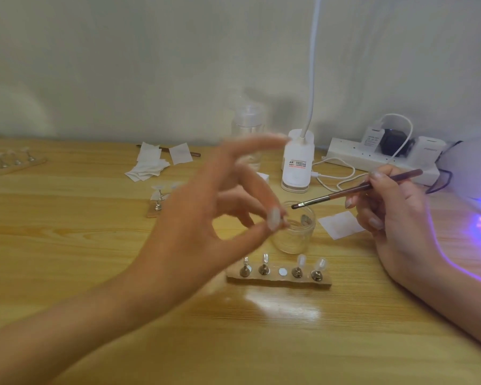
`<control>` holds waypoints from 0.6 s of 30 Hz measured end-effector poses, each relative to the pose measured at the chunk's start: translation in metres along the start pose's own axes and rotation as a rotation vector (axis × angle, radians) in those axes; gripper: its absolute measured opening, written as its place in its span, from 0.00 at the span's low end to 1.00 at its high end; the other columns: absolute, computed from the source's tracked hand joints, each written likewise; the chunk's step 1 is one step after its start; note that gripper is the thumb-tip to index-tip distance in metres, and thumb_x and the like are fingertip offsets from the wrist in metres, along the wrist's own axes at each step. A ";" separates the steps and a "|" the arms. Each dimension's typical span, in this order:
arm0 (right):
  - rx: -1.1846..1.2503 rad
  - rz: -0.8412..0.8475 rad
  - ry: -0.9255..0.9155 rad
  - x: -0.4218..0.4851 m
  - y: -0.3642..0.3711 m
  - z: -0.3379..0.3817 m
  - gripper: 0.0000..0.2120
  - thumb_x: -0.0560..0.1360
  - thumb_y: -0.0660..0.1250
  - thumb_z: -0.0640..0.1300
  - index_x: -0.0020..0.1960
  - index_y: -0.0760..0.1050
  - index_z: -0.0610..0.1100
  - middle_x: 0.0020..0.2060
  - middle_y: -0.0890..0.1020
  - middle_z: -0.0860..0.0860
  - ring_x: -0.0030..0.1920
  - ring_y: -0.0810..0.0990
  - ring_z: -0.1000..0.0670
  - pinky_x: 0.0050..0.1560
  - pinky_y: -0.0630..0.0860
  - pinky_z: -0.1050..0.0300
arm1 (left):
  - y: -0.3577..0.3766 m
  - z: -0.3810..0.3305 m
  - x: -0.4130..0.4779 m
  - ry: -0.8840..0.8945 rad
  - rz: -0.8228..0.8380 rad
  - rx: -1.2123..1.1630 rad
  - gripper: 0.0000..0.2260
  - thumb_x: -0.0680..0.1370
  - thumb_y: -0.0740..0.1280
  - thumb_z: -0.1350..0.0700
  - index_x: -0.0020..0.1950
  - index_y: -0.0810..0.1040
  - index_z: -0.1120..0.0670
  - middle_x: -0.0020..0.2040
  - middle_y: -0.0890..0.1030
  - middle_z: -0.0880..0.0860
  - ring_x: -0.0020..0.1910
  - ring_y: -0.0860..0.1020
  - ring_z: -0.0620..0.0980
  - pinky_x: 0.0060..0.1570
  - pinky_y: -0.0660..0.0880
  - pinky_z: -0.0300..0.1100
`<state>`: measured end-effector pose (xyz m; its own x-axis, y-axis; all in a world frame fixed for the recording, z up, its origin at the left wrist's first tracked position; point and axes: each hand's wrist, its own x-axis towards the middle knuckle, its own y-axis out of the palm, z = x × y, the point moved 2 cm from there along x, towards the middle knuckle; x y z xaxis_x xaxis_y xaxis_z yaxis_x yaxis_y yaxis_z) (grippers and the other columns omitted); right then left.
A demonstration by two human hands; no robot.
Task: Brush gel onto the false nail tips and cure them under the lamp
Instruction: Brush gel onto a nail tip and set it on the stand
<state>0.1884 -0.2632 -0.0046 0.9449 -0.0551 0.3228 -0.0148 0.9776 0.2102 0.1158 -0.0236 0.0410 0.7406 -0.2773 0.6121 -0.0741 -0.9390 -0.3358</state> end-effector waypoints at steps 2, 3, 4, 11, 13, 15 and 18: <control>0.002 -0.003 0.000 0.001 0.000 -0.001 0.15 0.82 0.58 0.45 0.37 0.72 0.53 0.31 0.80 0.47 0.22 0.61 0.54 0.25 0.61 0.65 | -0.007 0.003 0.010 -0.052 -0.026 -0.068 0.27 0.75 0.74 0.58 0.71 0.70 0.48 0.44 0.83 0.49 0.46 0.86 0.52 0.48 0.82 0.57; 0.002 -0.008 0.005 0.001 -0.001 -0.001 0.14 0.83 0.58 0.44 0.38 0.71 0.52 0.31 0.80 0.47 0.22 0.61 0.54 0.25 0.62 0.65 | -0.008 0.007 0.013 -0.084 -0.032 -0.090 0.27 0.75 0.75 0.59 0.71 0.70 0.48 0.44 0.83 0.50 0.46 0.86 0.52 0.49 0.81 0.59; 0.004 -0.011 0.012 0.001 -0.001 -0.001 0.13 0.83 0.57 0.44 0.40 0.70 0.50 0.31 0.80 0.47 0.22 0.61 0.54 0.25 0.62 0.65 | -0.007 0.012 0.016 -0.117 -0.033 -0.111 0.27 0.75 0.75 0.61 0.71 0.70 0.49 0.44 0.83 0.50 0.46 0.86 0.53 0.51 0.80 0.60; 0.059 -0.041 0.061 0.002 -0.002 -0.002 0.10 0.81 0.61 0.47 0.43 0.74 0.46 0.30 0.79 0.49 0.24 0.67 0.56 0.26 0.64 0.67 | 0.003 0.051 0.026 -0.211 -0.030 -0.166 0.27 0.74 0.76 0.64 0.69 0.72 0.49 0.42 0.85 0.50 0.47 0.86 0.51 0.43 0.82 0.43; 0.082 -0.028 0.057 0.002 -0.001 -0.002 0.09 0.77 0.63 0.50 0.44 0.73 0.45 0.30 0.79 0.50 0.27 0.72 0.56 0.25 0.65 0.67 | 0.004 0.059 0.023 -0.230 -0.051 -0.185 0.27 0.73 0.76 0.63 0.69 0.72 0.50 0.43 0.86 0.50 0.48 0.86 0.51 0.41 0.80 0.38; 0.106 -0.013 0.056 0.002 0.000 -0.002 0.08 0.77 0.65 0.49 0.44 0.73 0.45 0.31 0.80 0.50 0.29 0.75 0.55 0.26 0.67 0.66 | 0.004 0.065 0.019 -0.237 -0.064 -0.194 0.26 0.74 0.75 0.63 0.69 0.72 0.50 0.44 0.86 0.50 0.47 0.87 0.51 0.40 0.80 0.38; 0.109 -0.012 0.052 0.002 -0.001 -0.001 0.04 0.76 0.65 0.46 0.42 0.73 0.48 0.31 0.80 0.49 0.30 0.76 0.54 0.26 0.69 0.65 | 0.005 0.071 0.017 -0.237 -0.092 -0.179 0.25 0.74 0.76 0.62 0.68 0.73 0.49 0.43 0.86 0.51 0.44 0.87 0.51 0.40 0.80 0.38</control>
<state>0.1906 -0.2638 -0.0049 0.9608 -0.0531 0.2723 -0.0366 0.9488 0.3138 0.1750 -0.0186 -0.0010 0.8834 -0.1540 0.4426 -0.1004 -0.9847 -0.1421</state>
